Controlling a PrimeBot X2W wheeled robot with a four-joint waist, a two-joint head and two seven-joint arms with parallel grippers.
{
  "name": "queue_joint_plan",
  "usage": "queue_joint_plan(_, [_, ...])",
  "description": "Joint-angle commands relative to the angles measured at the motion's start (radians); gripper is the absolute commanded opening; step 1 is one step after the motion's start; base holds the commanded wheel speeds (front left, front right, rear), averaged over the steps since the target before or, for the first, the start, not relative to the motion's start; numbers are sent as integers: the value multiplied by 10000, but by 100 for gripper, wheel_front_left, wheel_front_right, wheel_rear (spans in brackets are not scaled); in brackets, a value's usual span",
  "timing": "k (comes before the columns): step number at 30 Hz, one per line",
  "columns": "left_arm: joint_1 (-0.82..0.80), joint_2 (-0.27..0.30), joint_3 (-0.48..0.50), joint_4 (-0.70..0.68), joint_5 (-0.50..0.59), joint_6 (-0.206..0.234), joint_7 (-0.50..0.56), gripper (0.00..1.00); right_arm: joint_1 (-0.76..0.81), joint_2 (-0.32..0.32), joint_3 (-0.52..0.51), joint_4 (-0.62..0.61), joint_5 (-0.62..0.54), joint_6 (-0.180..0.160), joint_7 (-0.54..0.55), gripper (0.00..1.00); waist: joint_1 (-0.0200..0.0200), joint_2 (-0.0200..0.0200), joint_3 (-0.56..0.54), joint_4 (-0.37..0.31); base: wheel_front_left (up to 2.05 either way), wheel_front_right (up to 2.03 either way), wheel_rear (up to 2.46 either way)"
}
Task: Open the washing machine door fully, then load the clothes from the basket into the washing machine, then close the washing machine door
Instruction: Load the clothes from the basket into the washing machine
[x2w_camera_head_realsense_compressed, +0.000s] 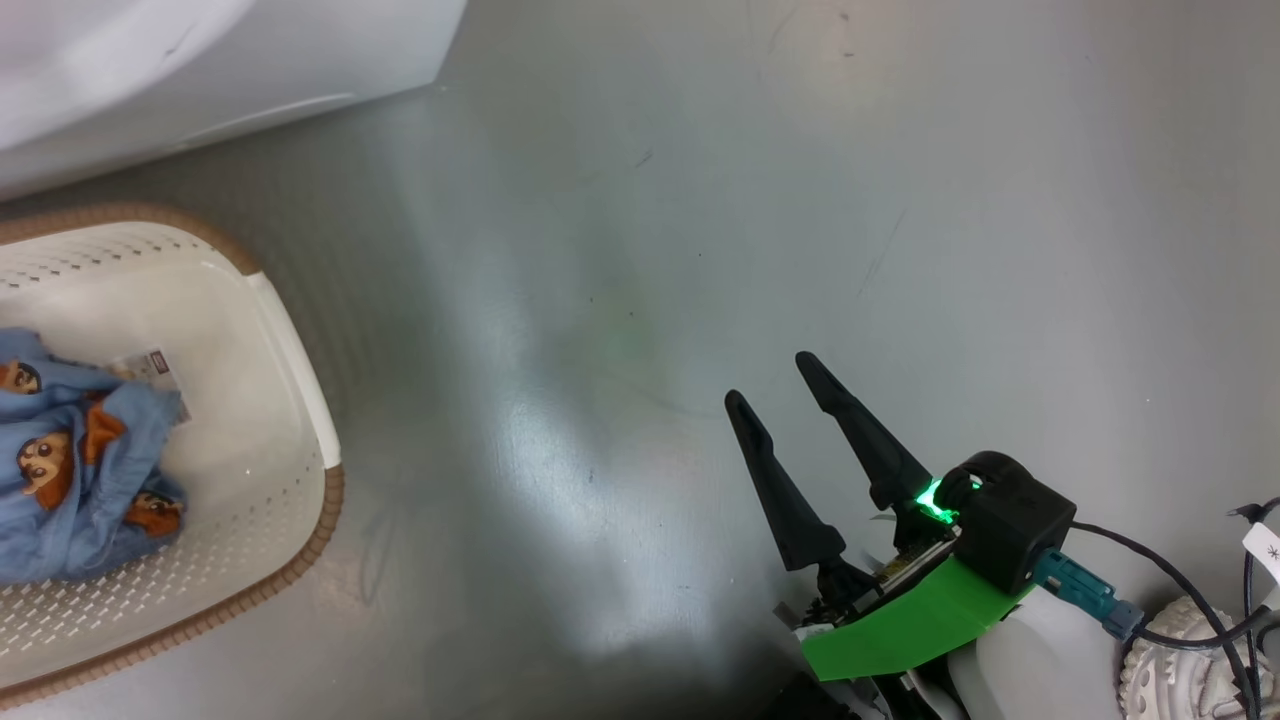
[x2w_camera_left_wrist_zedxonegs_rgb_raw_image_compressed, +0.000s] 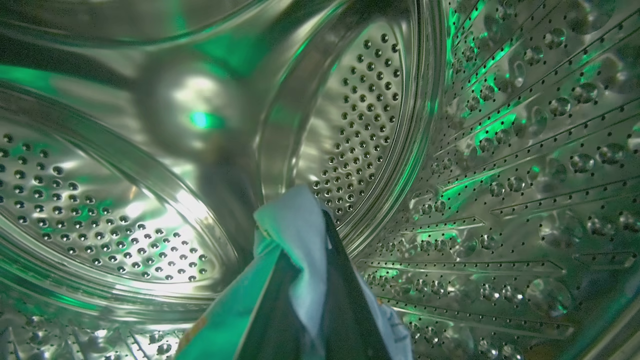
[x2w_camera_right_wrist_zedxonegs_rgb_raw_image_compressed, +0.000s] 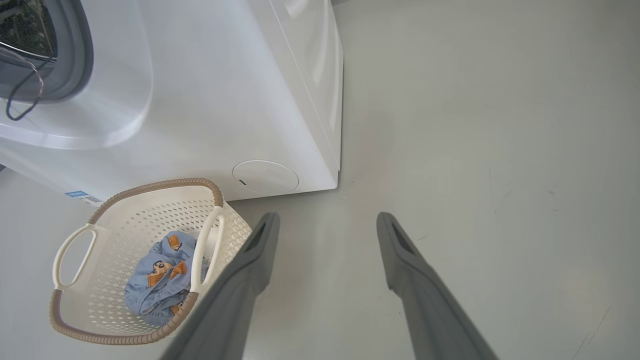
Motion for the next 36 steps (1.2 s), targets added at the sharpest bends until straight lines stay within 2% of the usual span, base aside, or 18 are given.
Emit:
queue_joint_plan(1, [-126,530,92,-153,-114,48,61,0,457,5,247,-217,183,16,-48,100,0,0,8,-18,0,0,0])
queue_joint_plan(9, [116,735,-750,136,-1193,48,1167,0,419,5,293,-159,226,16,-48,100,0,0,-12,-21,0,0,0])
queue_joint_plan(11, [62,860,-883,204,-1192,48,1229,0,391,5,283,-159,230,16,-48,100,0,0,-14,-19,0,0,0])
queue_joint_plan(20, [57,771,-1318,996,-1642,48,2790,0,360,5,250,-106,230,16,-48,100,0,0,-156,27,0,0,0])
queue_joint_plan(26, [41,786,-1427,1114,-1827,48,3006,0,326,5,207,-134,223,16,-48,100,0,0,-192,45,0,0,0])
queue_joint_plan(27, [33,790,-1432,1126,-1823,48,2950,9,320,5,200,-141,223,16,-48,100,0,0,-192,48,0,0,0])
queue_joint_plan(28, [33,778,-1423,1138,-1839,51,2878,87,317,5,187,-147,225,16,-48,100,0,0,-191,58,0,0,0])
queue_joint_plan(29, [41,765,-1403,1175,-1862,57,2819,100,310,5,183,-149,232,16,-48,100,0,0,-192,60,0,0,0])
queue_joint_plan(36, [206,653,-1475,1320,-1791,93,2317,100,174,5,69,-108,250,16,-48,100,0,0,-290,194,0,0,0])
